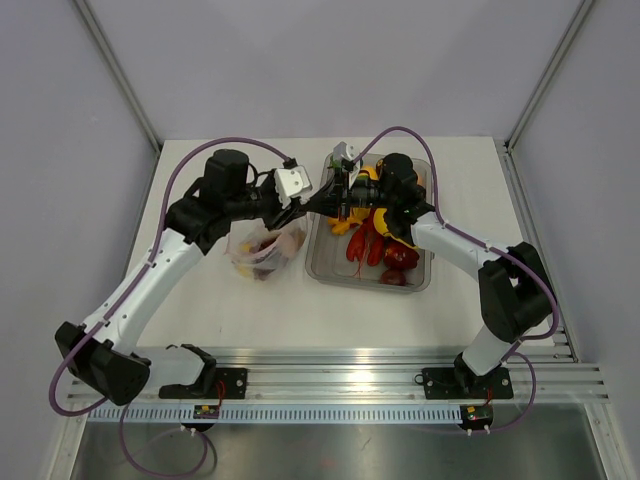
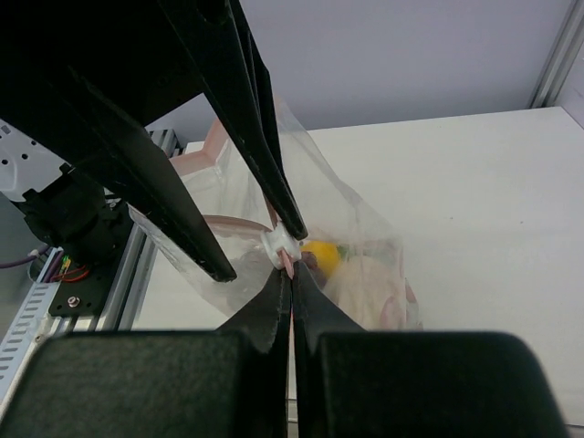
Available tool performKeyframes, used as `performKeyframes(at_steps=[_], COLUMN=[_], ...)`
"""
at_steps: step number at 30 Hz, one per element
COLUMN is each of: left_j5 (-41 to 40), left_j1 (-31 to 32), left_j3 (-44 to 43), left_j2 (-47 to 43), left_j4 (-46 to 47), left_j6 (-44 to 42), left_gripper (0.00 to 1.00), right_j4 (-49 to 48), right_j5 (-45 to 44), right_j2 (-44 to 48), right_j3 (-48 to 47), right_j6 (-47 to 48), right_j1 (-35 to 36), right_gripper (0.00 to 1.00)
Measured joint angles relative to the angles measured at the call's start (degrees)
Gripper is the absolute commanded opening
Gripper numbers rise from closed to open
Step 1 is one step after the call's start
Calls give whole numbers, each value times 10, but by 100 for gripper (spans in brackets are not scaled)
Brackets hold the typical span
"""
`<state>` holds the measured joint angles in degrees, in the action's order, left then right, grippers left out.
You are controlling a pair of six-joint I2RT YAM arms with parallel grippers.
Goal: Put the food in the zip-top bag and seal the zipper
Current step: Zip the zipper food storage bag at the center of the board.
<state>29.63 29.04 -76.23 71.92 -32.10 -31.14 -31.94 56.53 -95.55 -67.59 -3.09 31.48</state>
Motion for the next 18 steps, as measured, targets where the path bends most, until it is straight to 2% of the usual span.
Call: performKeyframes(at_steps=[5,14,18], left_j5=[31,60,64], left_j1=[-13,-18,-18], left_j3=[-35,-61,-63], left_j2=[26,47,53], left_j4=[-30,-59,-59], left_j6=[-12,-23,-23], left_gripper=[29,29,17], right_j4=[0,-1,0], right_j5=[2,8,16], right_j2=[0,0,0], right_j3=[0,0,0], right_j6=[-2,-4,-5], right_j1=[0,0,0], right_gripper=[0,0,0])
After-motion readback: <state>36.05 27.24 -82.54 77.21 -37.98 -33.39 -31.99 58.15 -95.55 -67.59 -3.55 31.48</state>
